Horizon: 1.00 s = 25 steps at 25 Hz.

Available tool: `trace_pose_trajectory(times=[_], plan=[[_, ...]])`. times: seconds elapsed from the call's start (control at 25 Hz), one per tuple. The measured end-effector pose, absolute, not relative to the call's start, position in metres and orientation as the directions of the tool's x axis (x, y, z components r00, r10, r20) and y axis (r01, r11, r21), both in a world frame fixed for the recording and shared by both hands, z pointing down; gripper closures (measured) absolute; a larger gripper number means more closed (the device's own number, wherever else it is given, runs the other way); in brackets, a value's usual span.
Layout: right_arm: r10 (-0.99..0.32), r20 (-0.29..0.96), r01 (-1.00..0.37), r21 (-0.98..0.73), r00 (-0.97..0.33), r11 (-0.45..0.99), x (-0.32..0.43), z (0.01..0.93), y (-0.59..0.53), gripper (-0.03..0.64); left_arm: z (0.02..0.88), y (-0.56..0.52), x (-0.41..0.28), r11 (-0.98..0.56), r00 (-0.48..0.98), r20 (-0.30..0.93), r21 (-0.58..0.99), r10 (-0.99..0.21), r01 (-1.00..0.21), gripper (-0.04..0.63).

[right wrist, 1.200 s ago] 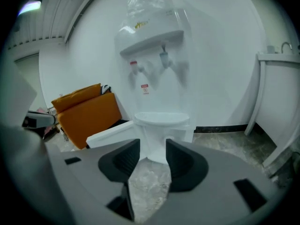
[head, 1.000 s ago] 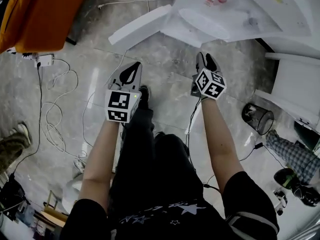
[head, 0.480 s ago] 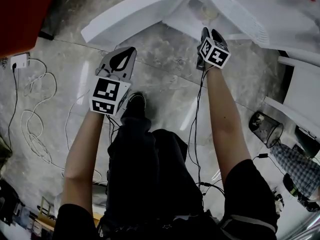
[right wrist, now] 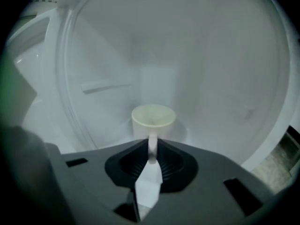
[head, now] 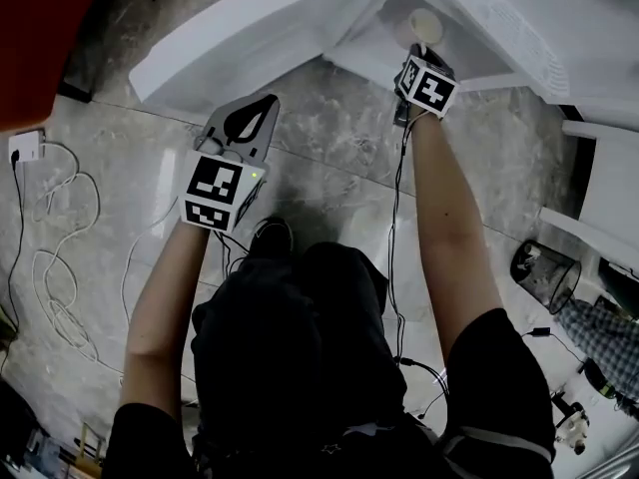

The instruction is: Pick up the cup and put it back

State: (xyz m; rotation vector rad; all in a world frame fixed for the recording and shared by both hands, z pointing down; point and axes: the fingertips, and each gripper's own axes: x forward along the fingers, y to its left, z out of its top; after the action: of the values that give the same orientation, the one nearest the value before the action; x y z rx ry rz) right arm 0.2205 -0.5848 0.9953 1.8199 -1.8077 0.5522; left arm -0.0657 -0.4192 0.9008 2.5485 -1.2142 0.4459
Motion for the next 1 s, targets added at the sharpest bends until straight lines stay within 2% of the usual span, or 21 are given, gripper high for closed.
trace_pose_trajectory(times=[0.12,0.24,0.4,0.72,1.0], plan=[[-0.769,0.639,-0.999,0.035,-0.001,0.031,0.222,0.993,-0.580,0.566,0.901,-0.420,-0.061,-0.620,0.608,0.382,0.107,-0.696,-0.777,0.584],[-0.752,0.659,-0.994,0.063,-0.028,0.092,0.219,0.986,-0.568,0.568,0.895,-0.416,-0.058,-0.615,0.608,0.381,0.121,-0.696,-0.779,0.584],[-0.752,0.649,-0.986,0.020,-0.113,0.166,0.204,0.959,-0.537,0.569,0.869,-0.399,-0.054,-0.615,0.603,0.414,0.123,-0.682,-0.779,0.584],[-0.708,0.668,-0.965,-0.056,-0.227,0.257,0.171,0.868,-0.442,0.569,0.770,-0.335,-0.046,-0.593,0.578,0.480,0.139,-0.660,-0.793,0.584],[-0.695,0.638,-0.928,-0.088,-0.332,0.362,0.155,0.740,-0.364,0.569,0.644,-0.281,-0.032,-0.562,0.545,0.457,0.114,-0.702,-0.819,0.584]])
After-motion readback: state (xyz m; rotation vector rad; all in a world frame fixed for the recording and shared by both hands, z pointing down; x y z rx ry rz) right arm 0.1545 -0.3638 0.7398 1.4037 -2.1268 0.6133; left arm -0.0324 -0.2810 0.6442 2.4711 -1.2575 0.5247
